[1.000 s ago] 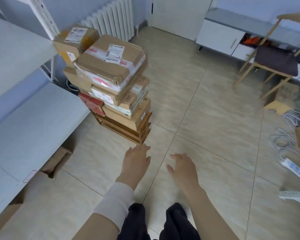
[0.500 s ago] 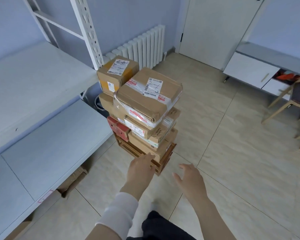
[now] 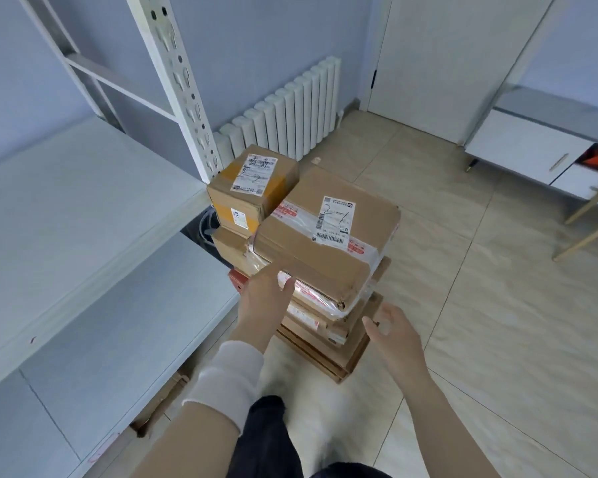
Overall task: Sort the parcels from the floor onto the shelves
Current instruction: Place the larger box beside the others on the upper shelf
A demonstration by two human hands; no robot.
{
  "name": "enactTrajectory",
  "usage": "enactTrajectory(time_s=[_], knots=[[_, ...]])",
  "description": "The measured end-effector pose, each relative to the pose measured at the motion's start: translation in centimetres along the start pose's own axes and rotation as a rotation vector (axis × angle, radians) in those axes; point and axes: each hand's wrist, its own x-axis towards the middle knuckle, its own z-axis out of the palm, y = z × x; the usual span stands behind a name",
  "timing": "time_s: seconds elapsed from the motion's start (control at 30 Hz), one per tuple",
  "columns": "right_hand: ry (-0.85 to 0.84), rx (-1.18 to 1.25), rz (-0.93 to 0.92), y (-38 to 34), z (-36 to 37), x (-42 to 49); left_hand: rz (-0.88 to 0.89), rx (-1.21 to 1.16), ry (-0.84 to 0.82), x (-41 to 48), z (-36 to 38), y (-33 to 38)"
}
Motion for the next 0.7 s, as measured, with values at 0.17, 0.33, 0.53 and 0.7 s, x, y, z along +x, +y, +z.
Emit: enactTrajectory(time_s=[0.17,0.33,0.53,0.7], knots=[[0.159,0.259,0.202,-2.6,2.8,3.9,0.002,-0.01,0.031,7.4,-2.8,-2.3],[0.252,0.436,0.368,-4.2,5.3,6.4,-0.085,-0.079,-0.141,12.3,-3.4,-4.5],[0.276,0.559,0.488,-4.0,6.8,8.2,-0.147,-0.288,-0.363,14.5,-2.6,-5.6],[0.254,0.626,0.498,-3.7,8.1,8.6,-0.124,-0.443,-0.414,15.9,-1.9,-6.4]])
